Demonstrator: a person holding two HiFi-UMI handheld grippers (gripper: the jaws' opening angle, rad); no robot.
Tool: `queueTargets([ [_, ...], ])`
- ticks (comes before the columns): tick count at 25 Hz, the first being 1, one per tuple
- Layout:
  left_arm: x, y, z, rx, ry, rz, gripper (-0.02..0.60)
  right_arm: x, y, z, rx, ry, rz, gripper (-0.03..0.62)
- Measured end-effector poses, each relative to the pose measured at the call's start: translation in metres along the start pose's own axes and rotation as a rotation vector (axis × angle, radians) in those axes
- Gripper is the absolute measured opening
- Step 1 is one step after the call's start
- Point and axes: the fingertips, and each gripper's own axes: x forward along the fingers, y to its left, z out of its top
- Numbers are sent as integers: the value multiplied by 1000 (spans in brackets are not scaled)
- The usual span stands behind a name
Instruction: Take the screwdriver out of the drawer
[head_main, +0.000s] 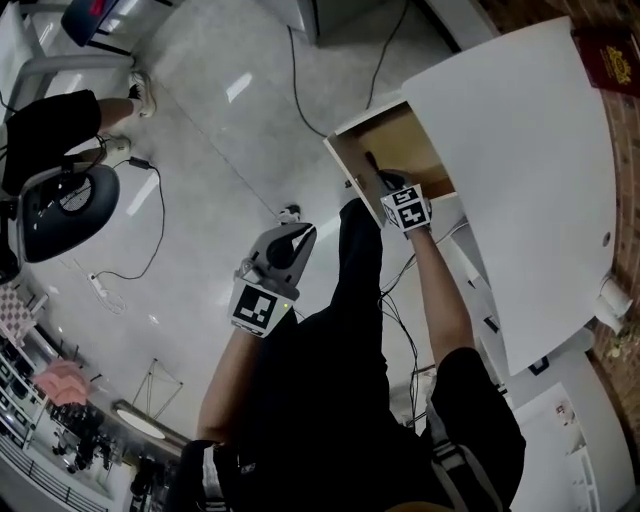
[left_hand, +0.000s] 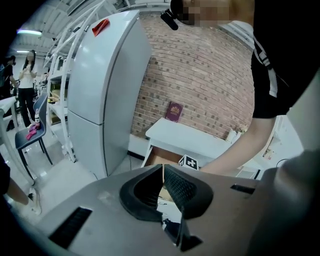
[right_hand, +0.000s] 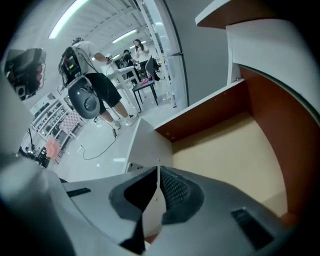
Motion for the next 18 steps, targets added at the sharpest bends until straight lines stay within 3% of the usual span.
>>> queueTargets([
  [3,6,7,-8,-21,-4,6,21,18,-7,0,-8,30,12,96],
  [18,26,27,-59,-92,44,1,21,105,-27,-32,-69,219,94,141],
])
